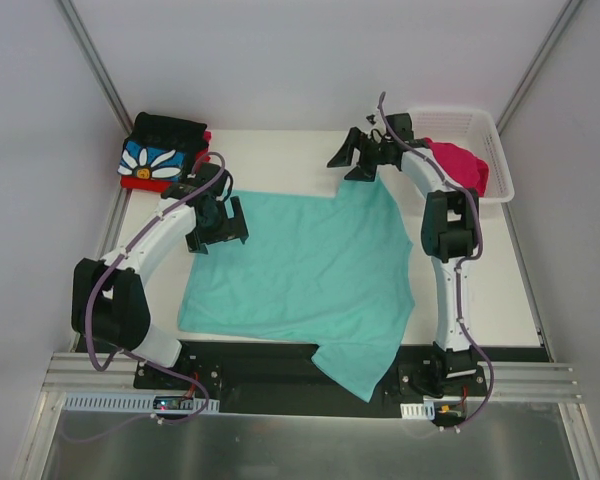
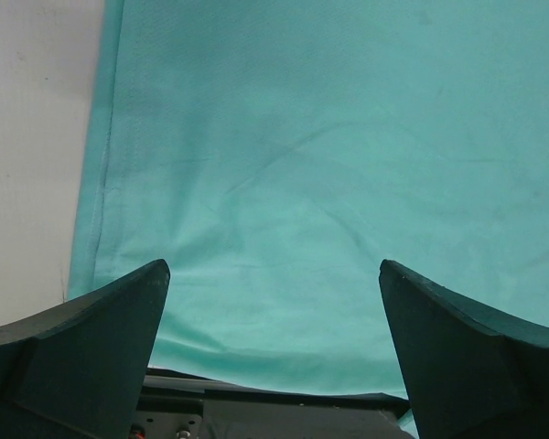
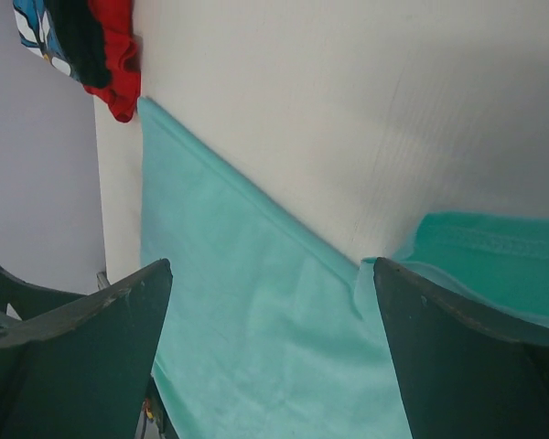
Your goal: Fold and stack the t-shirts
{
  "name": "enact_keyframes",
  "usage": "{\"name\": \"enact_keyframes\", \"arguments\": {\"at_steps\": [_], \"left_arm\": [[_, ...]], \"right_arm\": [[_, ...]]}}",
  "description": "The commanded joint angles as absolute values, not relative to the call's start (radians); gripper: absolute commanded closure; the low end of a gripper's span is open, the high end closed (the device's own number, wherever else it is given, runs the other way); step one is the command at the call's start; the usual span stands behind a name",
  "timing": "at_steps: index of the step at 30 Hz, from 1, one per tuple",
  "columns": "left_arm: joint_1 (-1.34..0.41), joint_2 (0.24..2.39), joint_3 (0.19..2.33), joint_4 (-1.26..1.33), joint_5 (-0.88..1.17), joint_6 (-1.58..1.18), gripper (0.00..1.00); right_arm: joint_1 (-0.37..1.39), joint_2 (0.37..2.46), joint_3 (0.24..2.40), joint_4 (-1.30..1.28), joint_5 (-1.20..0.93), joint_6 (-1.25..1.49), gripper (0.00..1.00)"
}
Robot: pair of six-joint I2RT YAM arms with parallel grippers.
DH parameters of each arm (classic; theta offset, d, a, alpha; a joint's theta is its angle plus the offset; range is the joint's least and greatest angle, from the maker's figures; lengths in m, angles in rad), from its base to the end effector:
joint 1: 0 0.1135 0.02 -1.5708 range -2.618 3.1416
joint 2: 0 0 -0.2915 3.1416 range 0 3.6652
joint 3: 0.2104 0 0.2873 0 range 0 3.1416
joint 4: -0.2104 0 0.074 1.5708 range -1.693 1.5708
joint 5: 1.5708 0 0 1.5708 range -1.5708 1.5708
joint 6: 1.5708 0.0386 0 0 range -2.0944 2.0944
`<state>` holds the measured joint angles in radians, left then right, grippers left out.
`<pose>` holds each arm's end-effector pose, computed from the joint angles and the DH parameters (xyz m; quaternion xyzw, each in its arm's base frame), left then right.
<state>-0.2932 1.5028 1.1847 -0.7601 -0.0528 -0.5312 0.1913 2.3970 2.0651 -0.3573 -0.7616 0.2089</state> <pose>0.3252 -0.0960 0.2743 -0.1215 0.9619 -0.0742 0.2336 0.5822 0.1399 0.2114 -0.1512 0.8410 0.4082 0.3214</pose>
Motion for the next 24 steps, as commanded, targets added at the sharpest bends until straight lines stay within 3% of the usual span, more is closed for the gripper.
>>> {"name": "enact_keyframes", "arguments": {"at_steps": [1,10,14,24], "left_arm": [[-0.288,1.459,1.187,-0.784,-0.045,-0.522,0.01],[-0.288,1.453,1.183,-0.796,-0.051,-0.517,0.01],[-0.288,1.448,1.183,-0.799,-0.046,-0.522,0.01],[-0.29,1.416,1.155,-0.798,-0.038,-0.528,0.01]], "right_arm": [[0.181,2.483,2.224,-0.382,-0.753,0.238,0.04],[0.169,2.523,2.174,-0.315,-0.777,0.262,0.04],[0.17,2.351,2.03,-0.189,-0.798,0.25,0.04],[0.176,2.088,1.901,-0.207,-0.834,0.215,0.04]]}}
